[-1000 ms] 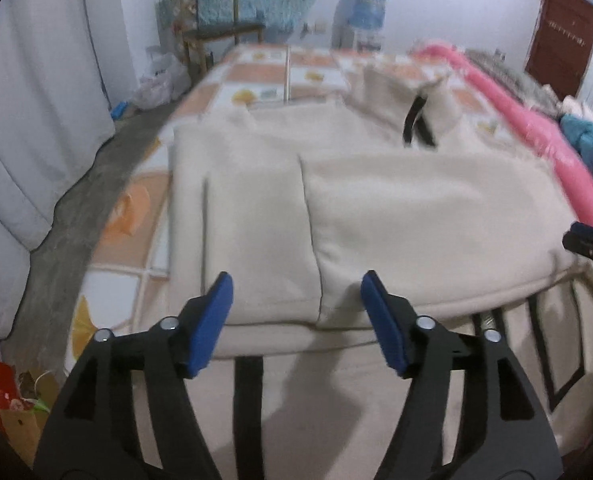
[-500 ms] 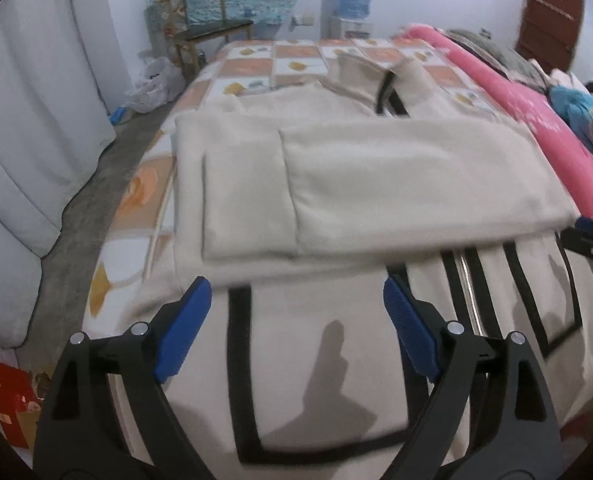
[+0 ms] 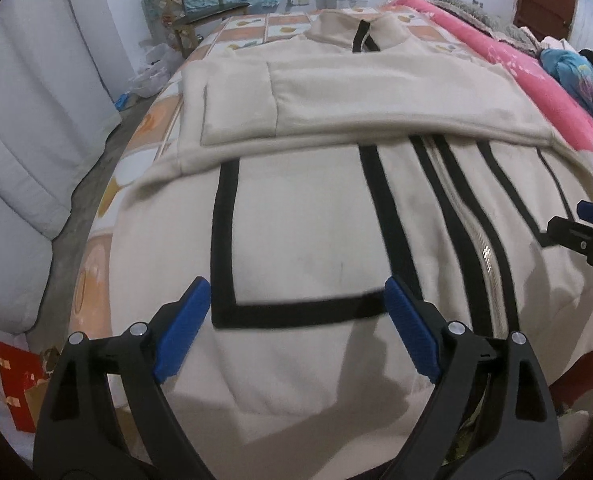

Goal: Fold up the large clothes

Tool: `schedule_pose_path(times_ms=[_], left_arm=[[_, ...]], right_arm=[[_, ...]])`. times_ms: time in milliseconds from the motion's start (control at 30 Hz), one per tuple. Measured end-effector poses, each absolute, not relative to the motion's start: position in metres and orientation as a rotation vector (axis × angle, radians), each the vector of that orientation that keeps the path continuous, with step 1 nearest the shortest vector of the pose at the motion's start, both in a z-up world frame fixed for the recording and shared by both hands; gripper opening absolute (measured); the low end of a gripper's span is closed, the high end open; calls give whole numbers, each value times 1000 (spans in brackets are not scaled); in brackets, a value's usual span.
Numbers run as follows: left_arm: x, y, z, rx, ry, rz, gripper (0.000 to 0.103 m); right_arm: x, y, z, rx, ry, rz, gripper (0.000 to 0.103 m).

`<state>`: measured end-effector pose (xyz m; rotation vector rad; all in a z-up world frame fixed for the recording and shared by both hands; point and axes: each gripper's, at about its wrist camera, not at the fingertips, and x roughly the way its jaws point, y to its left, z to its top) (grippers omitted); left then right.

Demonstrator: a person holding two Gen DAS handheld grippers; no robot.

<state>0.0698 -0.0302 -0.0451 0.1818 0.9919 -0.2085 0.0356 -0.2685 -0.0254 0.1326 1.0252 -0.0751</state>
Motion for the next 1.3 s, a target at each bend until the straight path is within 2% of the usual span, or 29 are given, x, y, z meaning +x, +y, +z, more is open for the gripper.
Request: schedule_pose_path(times_ms=[67,233,600,1300], left_arm=[[67,-29,-51,178,998,-182,85],[65,-24,-54,134,977,-154,90],[61,-17,-61,47,978,-97,96],[63,-20,-60,27,1010,-36,96]], right_arm=[[34,-266,-31,120,1027,-74,86],[37,-259,-48,52,1020,-86,96],[36,-258,-51,45,983,-88,96],[46,-257,-49,76,1050,-127,96]])
